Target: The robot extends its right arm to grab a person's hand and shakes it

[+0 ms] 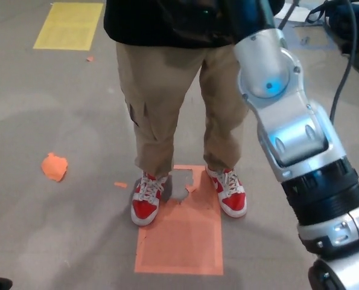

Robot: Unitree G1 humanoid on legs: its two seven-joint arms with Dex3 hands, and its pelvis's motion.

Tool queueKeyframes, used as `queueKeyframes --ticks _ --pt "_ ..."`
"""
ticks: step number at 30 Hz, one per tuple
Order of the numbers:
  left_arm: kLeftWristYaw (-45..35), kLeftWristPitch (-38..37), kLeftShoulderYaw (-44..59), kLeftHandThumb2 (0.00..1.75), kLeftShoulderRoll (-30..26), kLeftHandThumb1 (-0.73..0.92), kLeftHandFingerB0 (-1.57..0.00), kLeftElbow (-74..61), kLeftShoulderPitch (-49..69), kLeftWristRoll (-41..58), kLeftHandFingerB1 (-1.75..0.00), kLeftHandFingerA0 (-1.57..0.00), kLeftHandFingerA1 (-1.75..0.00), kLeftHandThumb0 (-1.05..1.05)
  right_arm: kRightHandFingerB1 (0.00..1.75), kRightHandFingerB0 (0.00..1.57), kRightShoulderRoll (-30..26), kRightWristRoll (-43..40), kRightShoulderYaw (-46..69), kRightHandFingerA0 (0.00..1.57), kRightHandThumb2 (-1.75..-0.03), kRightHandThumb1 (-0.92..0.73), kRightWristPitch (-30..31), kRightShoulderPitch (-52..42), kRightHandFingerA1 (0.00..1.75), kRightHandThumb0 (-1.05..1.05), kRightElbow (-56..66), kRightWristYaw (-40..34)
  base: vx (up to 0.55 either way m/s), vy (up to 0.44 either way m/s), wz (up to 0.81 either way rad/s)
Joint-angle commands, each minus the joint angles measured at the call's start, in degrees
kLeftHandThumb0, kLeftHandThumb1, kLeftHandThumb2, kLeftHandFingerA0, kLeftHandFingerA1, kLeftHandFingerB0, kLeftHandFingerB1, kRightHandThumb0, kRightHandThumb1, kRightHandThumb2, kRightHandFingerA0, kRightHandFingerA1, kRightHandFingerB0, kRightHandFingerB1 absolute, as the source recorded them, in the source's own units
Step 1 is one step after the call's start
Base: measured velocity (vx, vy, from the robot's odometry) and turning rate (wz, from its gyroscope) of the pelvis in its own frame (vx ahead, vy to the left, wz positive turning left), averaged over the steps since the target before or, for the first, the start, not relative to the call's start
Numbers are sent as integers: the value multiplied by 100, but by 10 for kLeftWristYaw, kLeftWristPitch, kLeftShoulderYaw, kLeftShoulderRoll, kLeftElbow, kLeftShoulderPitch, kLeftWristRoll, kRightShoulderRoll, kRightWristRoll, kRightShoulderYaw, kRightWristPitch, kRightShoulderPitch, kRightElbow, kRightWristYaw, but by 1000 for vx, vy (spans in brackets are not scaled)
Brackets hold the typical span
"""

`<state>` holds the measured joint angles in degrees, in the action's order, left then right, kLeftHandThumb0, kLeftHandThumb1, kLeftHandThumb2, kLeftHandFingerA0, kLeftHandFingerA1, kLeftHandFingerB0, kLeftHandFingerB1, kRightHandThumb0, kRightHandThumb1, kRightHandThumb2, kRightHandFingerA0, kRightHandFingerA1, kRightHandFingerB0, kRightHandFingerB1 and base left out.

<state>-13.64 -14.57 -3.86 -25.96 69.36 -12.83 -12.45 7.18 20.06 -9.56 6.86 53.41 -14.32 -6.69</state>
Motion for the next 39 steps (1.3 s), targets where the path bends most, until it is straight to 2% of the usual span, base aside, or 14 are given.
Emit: queueKeyframes --ticks 1,2,3,4,18,19,21,22,24,25,27,28,29,39 --pt "4 -11 4 66 -9 86 -22 4 7 4 -32 -29 -36 -49 121 67 -13 -1 6 110 -68 -70 8 9 111 0 -15 -4 0 0 0" --pt "-4 -10 11 112 -7 63 -8 3 9 13 -50 -9 -51 -27 119 70 -16 5 -2 102 -66 -69 12 15 124 5 -72 -4 0 0 0" --pt "-9 -9 15 112 -6 63 -8 3 8 17 -50 -9 -51 -27 119 70 -15 6 -4 102 -66 -69 13 22 124 5 -110 -10 0 0 0" --pt "-3 -8 7 66 -7 87 -21 5 5 7 -32 -29 -37 -51 122 64 -16 17 -17 94 -64 -70 -2 31 138 -6 -206 -20 0 0 0" --pt "3 2 -9 66 -13 88 -21 1 -4 -8 -31 -30 -36 -50 118 69 -11 -1 -23 108 -61 -71 -71 57 116 -14 -453 -15 0 0 0" --pt "9 1 -12 66 -12 88 -23 2 -3 -12 -31 -33 -37 -50 51 53 -9 -12 -14 102 -63 -73 -75 57 70 -27 -449 -17 0 0 0" --pt "13 -3 -14 66 -11 87 -24 2 0 -12 -32 -34 -38 -50 34 34 -11 -17 -10 79 -61 -70 -82 57 54 -42 -449 -10 0 0 0" --pt "13 0 -16 65 -11 87 -24 3 1 -13 -31 -34 -37 -50 24 4 -18 -19 -12 15 -85 -54 -67 54 44 -72 -439 21 0 0 0" --pt "9 5 -15 66 -11 88 -22 4 0 -9 -31 -31 -37 -50 11 0 -28 -18 -16 4 -83 -52 -62 49 23 -77 -427 44 0 0 0" --pt "4 1 -14 112 -12 63 -8 4 1 -7 -50 -10 -50 -26 0 0 -39 -11 -22 0 -93 -58 -52 43 4 -91 -417 49 0 0 0" --pt "1 0 -11 112 -12 63 -8 4 2 -3 -50 -9 -50 -26 0 0 -51 -9 -24 0 -94 -59 -44 34 3 -93 -402 55 0 0 0" --pt "1 0 -10 66 -12 88 -20 3 2 -3 -31 -28 -36 -50 0 0 -56 -10 -24 0 -62 -69 -44 30 0 -87 -395 61 0 0 0" --pt "1 -2 -11 65 -12 88 -21 2 4 -3 -31 -31 -37 -52 0 0 -65 -14 -21 0 -86 -53 -41 24 0 -90 -387 70 0 0 0" --pt "-1 -6 -16 66 -19 87 -23 3 4 -9 -32 -31 -36 -52 0 0 -120 -68 39 0 -86 -52 -47 -9 0 -88 -432 112 0 0 0"
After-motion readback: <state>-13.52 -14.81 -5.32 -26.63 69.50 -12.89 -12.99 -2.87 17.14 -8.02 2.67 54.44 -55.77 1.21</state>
